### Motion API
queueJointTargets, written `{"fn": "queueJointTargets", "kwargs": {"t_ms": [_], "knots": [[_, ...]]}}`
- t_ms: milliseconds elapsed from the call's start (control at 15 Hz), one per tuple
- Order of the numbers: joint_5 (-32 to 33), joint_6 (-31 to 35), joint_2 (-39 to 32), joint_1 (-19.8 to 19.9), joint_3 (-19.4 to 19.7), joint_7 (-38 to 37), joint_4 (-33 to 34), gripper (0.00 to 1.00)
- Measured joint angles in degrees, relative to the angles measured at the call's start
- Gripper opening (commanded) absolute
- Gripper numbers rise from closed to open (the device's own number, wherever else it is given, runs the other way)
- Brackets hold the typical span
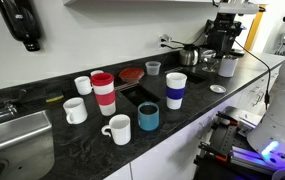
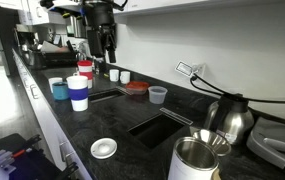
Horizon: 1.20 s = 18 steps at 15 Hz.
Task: Pick the white cup and move it left on the counter
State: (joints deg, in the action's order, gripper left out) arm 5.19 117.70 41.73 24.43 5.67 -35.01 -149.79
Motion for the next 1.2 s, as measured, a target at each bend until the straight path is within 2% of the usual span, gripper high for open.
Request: {"fn": "queueJointTargets", "kwargs": {"t_ms": [200,400,1200], "knots": [[3.55,3.79,-4.46,4.18,3.24,0.01,1.97,1.0],[6.56,4.48,-8.36,7.26,5.66,0.02,4.71,1.0],[6.64,4.48,-9.56,7.37,5.43,-0.03,5.5,1.0]]}}
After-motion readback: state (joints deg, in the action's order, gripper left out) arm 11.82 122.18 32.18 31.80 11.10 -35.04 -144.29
